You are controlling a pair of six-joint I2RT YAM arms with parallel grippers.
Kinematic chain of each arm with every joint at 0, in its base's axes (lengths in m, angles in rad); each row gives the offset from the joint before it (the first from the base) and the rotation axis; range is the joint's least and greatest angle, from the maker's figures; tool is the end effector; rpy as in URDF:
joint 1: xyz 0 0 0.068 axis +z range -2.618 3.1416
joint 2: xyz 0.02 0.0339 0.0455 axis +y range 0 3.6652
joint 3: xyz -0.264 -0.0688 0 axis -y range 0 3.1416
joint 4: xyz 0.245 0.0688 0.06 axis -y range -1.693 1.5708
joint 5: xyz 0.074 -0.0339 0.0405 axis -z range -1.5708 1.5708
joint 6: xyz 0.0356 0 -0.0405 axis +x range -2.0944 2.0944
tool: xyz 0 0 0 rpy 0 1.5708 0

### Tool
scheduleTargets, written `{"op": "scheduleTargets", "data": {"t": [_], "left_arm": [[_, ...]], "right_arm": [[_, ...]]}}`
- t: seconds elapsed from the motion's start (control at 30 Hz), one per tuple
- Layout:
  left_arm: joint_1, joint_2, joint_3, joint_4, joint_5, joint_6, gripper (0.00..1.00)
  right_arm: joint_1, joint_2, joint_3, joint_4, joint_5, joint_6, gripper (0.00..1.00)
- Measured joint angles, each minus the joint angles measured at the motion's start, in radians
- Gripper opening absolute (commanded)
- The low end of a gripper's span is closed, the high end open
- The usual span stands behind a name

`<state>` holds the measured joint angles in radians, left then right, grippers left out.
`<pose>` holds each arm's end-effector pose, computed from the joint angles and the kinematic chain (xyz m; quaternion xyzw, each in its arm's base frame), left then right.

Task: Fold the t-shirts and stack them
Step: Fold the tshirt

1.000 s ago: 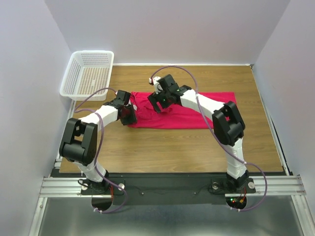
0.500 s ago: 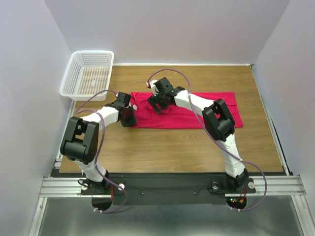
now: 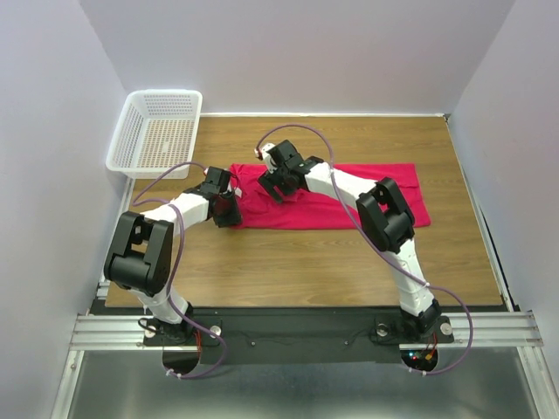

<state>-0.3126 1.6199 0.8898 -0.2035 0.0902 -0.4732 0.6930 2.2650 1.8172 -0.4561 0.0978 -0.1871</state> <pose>0.3041 -0.1017 0.1705 -0.0620 0.9468 -0.1594 0.2727 0.3895 0.3189 0.1784 -0.3876 0.8607 0.0371 0.3281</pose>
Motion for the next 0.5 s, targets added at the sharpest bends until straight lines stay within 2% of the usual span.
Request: {"op": "scheduleTargets", "data": {"t": [0.23,0.5], "left_arm": [[0.0,-0.014,-0.015,-0.002,0.002,0.0,0.36],[0.0,-0.014,-0.015,-0.002,0.003,0.001,0.36]], "right_arm": [[0.006,0.001,0.002,0.0,0.028,0.002,0.9],[0.01,0.026,0.04,0.008,0.179,-0.003,0.89]]}}
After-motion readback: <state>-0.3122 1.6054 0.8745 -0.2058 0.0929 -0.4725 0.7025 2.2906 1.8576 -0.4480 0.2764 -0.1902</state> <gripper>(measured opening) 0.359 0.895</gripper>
